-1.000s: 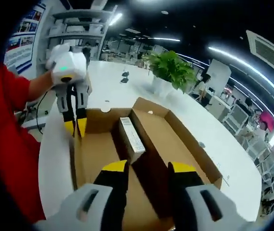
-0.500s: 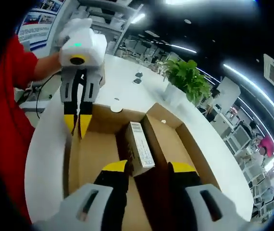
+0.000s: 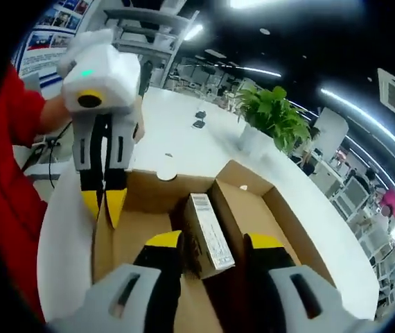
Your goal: Operate the shoe box by opening the lid, removing the specified soft item, and placing it in the target area until the item is outside and the box remains undamaged.
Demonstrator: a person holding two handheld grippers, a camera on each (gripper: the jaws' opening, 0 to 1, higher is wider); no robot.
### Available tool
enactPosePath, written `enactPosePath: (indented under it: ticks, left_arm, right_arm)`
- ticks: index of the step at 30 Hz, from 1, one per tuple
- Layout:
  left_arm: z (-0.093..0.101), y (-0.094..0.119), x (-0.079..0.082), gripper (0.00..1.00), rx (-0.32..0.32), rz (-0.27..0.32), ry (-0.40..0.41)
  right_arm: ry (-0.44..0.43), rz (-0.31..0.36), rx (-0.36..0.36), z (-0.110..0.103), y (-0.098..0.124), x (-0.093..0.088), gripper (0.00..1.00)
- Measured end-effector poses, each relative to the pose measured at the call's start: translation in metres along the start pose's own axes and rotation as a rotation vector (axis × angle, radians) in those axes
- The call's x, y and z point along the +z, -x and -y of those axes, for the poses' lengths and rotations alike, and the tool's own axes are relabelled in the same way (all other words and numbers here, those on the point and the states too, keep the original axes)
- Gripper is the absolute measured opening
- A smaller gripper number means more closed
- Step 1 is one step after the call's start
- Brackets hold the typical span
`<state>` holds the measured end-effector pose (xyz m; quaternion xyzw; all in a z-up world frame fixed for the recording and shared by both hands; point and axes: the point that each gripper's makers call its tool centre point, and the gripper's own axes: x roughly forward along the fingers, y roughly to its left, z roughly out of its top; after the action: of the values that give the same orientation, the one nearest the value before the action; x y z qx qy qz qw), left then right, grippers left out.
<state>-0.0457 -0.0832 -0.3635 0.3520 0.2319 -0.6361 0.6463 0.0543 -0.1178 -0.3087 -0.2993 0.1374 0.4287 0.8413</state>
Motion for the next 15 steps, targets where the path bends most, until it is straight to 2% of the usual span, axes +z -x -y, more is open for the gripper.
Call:
enactPosePath:
  ticks: [2, 5, 8, 12, 15]
  left_arm:
    - [0.000, 0.001, 0.001, 0.05, -0.004, 0.012, 0.011]
    - [0.002, 0.001, 0.003, 0.05, -0.006, 0.015, 0.010]
    - [0.001, 0.001, 0.002, 0.05, -0.006, 0.013, 0.008]
    - [0.001, 0.001, 0.003, 0.05, -0.004, 0.015, 0.006]
    - [0.001, 0.002, 0.002, 0.05, -0.007, 0.012, 0.010]
  right_arm:
    - [-0.023, 0.021, 0.006, -0.003, -0.003, 0.006, 0.38]
    - [-0.018, 0.012, 0.029, -0.008, -0.010, 0.009, 0.44]
    - [0.025, -0.010, 0.024, -0.005, -0.015, 0.008, 0.40]
    - [0.036, -0.032, 0.071, -0.008, -0.022, 0.007, 0.40]
    - [0.054, -0.049, 0.071, -0.002, -0.030, 0.004, 0.40]
